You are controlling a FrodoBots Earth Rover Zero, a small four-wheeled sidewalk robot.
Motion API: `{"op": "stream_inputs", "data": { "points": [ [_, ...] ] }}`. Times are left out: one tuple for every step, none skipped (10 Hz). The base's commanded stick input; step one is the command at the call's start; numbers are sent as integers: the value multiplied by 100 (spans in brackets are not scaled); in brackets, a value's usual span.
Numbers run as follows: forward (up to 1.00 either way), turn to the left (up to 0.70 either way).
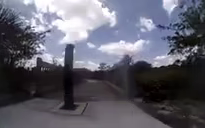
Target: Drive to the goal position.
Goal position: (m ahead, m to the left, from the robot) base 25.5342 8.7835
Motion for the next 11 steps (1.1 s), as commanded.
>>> {"op": "stream_inputs", "data": {
  "points": [
    [85,0],
    [85,0],
    [85,0],
    [85,0],
    [85,0],
    [85,0],
    [85,0],
    [85,0],
    [85,0],
    [85,0],
    [85,0]
  ]
}}
